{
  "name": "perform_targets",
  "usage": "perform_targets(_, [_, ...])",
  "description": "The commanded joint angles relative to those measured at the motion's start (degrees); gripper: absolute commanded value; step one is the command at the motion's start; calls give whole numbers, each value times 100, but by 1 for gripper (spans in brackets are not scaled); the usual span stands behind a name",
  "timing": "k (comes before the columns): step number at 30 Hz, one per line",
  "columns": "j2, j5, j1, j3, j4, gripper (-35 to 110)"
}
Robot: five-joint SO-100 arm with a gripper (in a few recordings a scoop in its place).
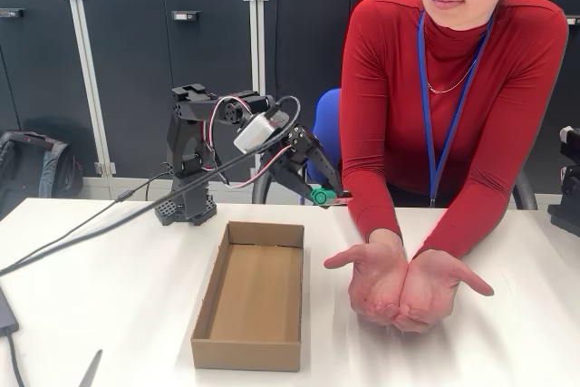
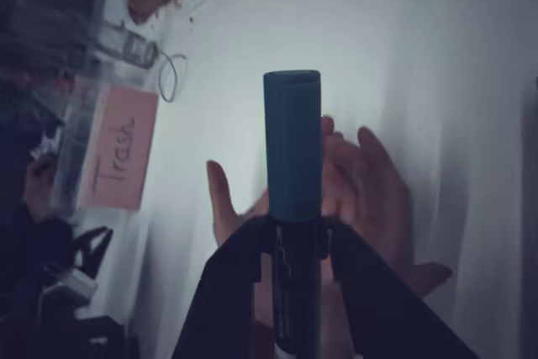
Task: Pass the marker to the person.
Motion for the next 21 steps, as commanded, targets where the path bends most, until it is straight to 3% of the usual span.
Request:
perform_targets(1, [70,-114,-703,-158,-123,-5])
perform_targets(21, [-114,-1397,-1283,826,-1951,-5])
